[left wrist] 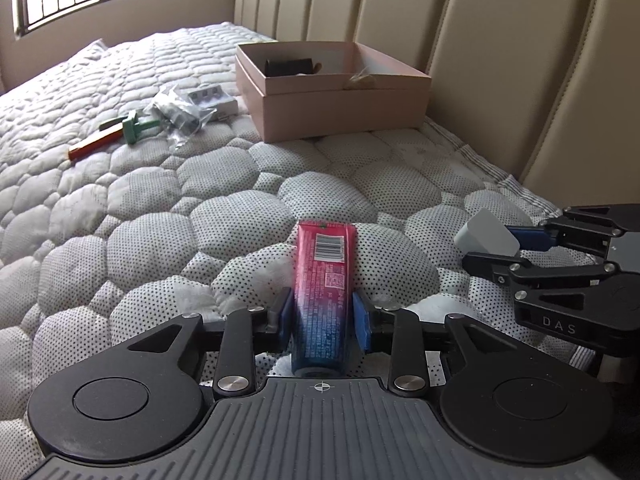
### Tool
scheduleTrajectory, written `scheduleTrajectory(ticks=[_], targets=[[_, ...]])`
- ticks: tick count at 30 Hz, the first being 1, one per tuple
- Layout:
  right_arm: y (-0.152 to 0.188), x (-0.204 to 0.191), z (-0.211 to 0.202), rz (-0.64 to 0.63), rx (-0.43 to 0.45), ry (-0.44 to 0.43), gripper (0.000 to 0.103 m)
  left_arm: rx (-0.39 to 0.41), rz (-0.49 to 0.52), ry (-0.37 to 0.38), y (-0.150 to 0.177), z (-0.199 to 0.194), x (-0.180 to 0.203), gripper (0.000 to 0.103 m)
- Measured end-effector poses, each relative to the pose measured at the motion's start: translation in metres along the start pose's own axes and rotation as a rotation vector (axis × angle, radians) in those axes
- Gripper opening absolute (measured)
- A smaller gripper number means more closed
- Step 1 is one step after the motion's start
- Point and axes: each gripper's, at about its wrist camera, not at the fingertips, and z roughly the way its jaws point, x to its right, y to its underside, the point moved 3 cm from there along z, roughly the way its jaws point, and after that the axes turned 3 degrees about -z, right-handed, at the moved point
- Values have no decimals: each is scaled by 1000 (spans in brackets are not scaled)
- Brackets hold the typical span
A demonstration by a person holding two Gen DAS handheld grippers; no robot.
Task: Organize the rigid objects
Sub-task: 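Carry the toothpaste tube and plug adapter toward the pink box with both grippers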
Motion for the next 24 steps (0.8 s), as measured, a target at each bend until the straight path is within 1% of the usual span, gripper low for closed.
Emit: scheduleTrajectory(ticks=[4, 9, 14, 19, 24], targets=[[1, 0, -4, -3, 7, -8, 33, -11, -9, 14, -1, -2, 2, 34], [3, 3, -9, 6, 15, -11, 33, -17, -24, 58, -2, -7, 4, 34], [-2, 6, -17, 15, 26, -25, 33, -14, 0, 80, -2, -11, 12, 34], [-5, 11, -26, 1, 35, -13, 33, 35, 23, 103, -10, -22, 20, 34], [-11, 23, -33, 12, 43, 4, 32, 97, 31, 142, -33, -31, 21, 34]])
